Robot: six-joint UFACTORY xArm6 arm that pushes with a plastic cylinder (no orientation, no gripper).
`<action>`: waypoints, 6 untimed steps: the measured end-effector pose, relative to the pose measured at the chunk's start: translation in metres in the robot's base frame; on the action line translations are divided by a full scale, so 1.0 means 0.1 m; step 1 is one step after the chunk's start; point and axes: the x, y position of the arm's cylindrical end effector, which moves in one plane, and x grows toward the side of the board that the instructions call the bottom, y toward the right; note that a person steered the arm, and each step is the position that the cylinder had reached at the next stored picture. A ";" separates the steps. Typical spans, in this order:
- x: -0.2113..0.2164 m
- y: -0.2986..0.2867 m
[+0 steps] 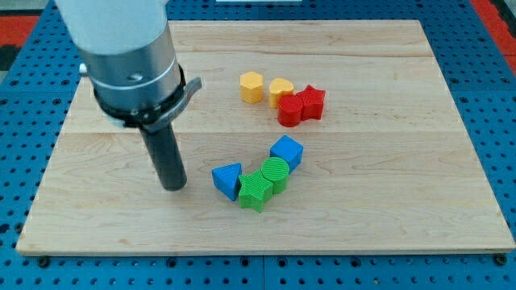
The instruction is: Keep blue cube in between yellow hexagon and green circle
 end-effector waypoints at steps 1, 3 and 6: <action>0.37 -0.05; 0.47 1.59; -0.86 1.94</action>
